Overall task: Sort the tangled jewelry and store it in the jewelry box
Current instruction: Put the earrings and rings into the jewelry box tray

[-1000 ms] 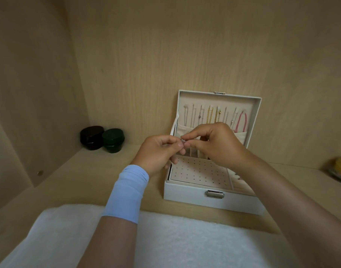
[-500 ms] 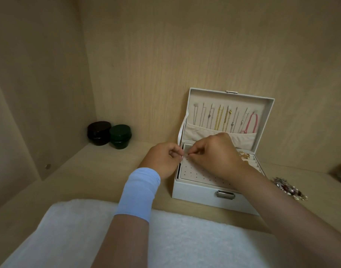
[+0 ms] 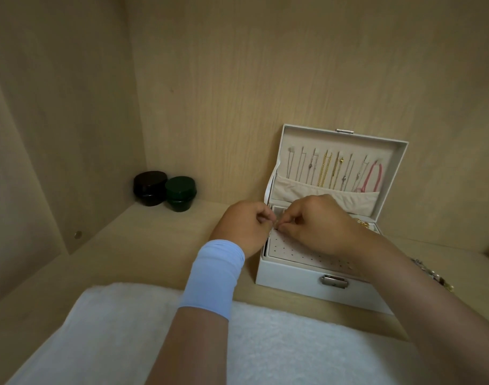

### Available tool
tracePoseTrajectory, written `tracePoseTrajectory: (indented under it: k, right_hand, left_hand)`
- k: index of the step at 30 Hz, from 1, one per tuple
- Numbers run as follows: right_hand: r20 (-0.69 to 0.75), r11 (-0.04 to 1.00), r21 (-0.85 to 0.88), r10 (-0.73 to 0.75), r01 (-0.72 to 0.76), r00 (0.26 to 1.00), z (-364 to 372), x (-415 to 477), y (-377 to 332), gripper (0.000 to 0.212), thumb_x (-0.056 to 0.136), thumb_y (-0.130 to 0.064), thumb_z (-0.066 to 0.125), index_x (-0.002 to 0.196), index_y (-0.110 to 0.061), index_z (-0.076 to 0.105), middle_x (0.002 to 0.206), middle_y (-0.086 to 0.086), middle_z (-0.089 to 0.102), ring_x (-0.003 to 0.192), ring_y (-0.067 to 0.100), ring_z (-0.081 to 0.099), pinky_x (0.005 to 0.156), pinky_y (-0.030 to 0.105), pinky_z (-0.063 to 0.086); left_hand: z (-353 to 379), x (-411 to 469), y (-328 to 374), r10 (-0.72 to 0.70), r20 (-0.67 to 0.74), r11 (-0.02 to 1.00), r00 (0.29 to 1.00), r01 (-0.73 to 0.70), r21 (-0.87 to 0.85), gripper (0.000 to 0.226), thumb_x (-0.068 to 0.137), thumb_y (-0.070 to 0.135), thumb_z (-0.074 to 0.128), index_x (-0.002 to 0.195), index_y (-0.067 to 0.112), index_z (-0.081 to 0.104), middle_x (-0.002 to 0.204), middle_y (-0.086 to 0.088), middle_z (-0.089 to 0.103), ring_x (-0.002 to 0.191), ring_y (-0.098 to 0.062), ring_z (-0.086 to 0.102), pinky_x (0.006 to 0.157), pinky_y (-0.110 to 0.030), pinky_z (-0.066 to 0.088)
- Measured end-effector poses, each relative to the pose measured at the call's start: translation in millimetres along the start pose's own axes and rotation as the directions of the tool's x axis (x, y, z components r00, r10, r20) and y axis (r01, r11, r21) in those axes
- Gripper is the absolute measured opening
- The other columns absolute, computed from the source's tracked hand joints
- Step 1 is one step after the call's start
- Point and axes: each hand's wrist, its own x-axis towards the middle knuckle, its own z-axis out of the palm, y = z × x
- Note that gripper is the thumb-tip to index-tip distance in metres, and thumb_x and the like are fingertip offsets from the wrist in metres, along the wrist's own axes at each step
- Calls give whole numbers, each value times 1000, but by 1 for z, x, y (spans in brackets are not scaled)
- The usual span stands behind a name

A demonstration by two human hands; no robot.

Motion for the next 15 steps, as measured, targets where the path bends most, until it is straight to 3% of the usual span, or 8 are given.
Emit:
tracePoseTrajectory:
  k: [4, 7, 10, 15]
  right_hand:
    - [22, 999, 30, 12, -12, 1000, 1, -1, 1, 13, 92, -35, 65, 94, -38, 77, 88, -22, 69, 83, 4, 60, 96, 41, 46]
    - [26, 993, 104, 47, -49, 999, -1, -4, 6, 14, 91, -30, 66, 94, -38, 77, 92, -20, 69, 86, 3, 61, 96, 42, 47]
    - [-27, 971, 204, 134, -126, 991, -15, -13, 18, 13, 91, -27, 68, 91, -37, 77, 92, -20, 69, 84, 2, 62, 89, 33, 51]
    - [-86, 924, 317, 252, -213, 964, -56, -47, 59, 13, 94, -24, 68, 94, -34, 76, 94, -25, 68, 78, -1, 64, 70, 16, 46]
  left_hand:
    - [1, 1, 1, 50, 26, 995, 998, -52, 89, 17, 93, 17, 61, 97, 27, 75, 80, 19, 56, 76, -3, 56, 62, -4, 36]
    - [2, 0, 2, 42, 43, 988, 998, -48, 146, 17, 95, 24, 60, 102, 25, 76, 96, 11, 59, 89, -9, 58, 69, -14, 39]
    - [3, -1, 3, 45, 41, 979, 998, -52, 195, 17, 95, 28, 60, 104, 28, 75, 109, 6, 58, 94, -10, 57, 75, -16, 38]
    - [3, -4, 15, 137, -58, 975, 989, -125, 181, 17, 94, 25, 60, 105, 30, 72, 104, 9, 58, 87, -5, 55, 77, -17, 44]
